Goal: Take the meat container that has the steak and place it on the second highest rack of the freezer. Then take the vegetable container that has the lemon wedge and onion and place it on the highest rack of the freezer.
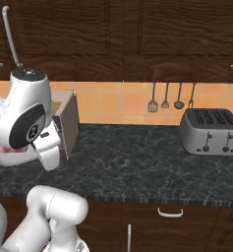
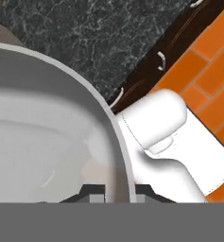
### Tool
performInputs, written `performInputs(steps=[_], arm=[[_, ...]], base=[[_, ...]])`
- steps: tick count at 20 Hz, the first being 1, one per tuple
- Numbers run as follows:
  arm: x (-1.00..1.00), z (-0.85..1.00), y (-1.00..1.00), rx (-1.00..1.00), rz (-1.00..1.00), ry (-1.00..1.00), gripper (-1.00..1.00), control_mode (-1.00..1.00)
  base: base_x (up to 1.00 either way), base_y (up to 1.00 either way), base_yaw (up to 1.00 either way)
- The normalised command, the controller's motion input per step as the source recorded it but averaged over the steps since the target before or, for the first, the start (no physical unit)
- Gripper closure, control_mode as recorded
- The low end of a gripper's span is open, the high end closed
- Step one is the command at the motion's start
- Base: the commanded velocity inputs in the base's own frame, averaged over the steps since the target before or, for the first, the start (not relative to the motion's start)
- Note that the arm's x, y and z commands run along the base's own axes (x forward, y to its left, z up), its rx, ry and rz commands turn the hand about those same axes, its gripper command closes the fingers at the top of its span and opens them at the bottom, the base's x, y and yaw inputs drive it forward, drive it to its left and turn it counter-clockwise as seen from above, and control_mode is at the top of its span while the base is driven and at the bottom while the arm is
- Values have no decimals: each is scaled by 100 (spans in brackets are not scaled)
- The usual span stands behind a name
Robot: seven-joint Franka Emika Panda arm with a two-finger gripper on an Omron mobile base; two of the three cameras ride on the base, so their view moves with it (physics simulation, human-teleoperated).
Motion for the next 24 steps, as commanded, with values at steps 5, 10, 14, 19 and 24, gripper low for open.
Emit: performInputs(steps=[5, 10, 14, 19, 24], arm=[[-24, 0, -1, 0, 0, -2, 100, 100], [0, 0, 0, 0, 0, 0, 100, 100], [0, 0, 0, 0, 0, 0, 100, 100], [0, 0, 0, 0, 0, 0, 100, 100], [0, 0, 0, 0, 0, 0, 100, 100]], base=[[-60, -10, -7], [-46, -42, -55], [0, -32, -88], [0, -36, -88], [0, -60, -83]])
